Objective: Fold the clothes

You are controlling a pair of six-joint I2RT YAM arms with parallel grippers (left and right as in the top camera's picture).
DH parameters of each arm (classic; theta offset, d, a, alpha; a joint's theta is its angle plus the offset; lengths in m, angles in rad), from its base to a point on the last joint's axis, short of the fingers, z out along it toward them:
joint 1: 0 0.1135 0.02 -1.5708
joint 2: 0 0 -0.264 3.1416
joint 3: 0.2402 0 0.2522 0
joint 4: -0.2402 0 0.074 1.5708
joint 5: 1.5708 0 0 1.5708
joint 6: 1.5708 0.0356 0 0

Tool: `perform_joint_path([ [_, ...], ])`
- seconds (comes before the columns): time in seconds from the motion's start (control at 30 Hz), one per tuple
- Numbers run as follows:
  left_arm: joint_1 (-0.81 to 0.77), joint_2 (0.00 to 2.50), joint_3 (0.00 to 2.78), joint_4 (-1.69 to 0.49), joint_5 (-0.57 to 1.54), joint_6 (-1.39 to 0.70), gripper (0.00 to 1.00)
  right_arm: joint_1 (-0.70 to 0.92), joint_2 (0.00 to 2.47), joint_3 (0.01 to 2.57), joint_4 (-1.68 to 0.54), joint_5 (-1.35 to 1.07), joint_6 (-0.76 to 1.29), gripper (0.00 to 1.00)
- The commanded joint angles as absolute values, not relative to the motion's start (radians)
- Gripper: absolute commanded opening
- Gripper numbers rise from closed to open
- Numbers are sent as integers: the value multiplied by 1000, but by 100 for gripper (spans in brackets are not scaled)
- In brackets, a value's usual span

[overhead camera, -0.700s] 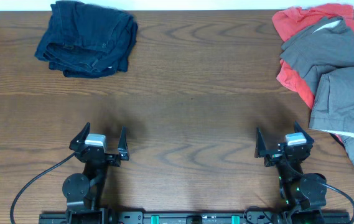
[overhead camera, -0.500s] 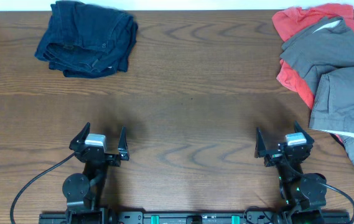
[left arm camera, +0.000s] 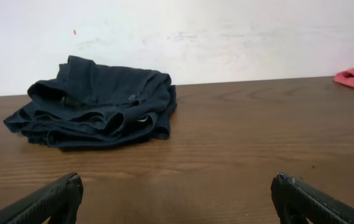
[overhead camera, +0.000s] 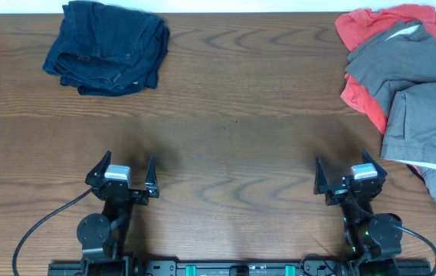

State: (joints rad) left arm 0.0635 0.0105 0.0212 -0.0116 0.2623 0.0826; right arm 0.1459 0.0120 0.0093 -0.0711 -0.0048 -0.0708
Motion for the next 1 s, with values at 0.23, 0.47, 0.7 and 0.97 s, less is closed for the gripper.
perform_joint_path([
  [0.23,60,4,4,-48,269,81,98,138,7,6,-72,-8,-80,99],
  [0.47,60,4,4,-48,269,81,98,138,7,6,-72,-8,-80,99],
  [0.7,60,4,4,-46,269,81,98,138,7,6,-73,-8,-80,99],
  [0.97,60,5,4,-47,269,82,98,138,7,6,-72,-9,-80,99],
])
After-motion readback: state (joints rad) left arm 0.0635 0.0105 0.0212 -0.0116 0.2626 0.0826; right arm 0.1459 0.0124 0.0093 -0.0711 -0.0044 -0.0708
